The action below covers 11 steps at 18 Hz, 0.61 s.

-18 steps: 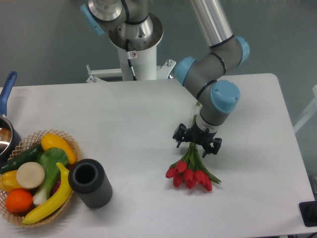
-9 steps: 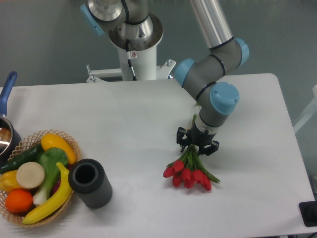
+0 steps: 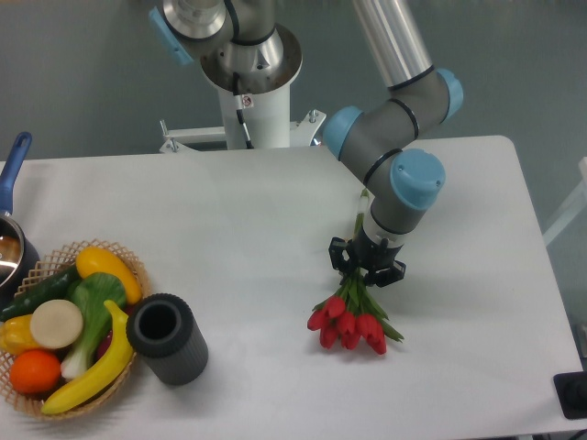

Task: Pick up the flowers from the table
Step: 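Close the gripper on the tulip stems, then lift the gripped tulip bunch up off the table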

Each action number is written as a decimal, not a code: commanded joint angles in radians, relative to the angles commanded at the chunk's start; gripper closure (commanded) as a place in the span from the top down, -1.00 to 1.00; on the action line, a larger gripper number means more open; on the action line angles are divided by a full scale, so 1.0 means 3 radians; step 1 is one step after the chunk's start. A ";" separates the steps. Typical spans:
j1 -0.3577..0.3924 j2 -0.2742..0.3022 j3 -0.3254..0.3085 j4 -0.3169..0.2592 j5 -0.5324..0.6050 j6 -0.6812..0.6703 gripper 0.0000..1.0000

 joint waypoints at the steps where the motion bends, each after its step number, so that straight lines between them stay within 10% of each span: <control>1: 0.0000 0.0015 0.0000 -0.0005 0.0000 -0.0005 -0.29; 11: -0.0005 0.0822 0.0025 -0.0031 -0.0158 -0.0173 -0.29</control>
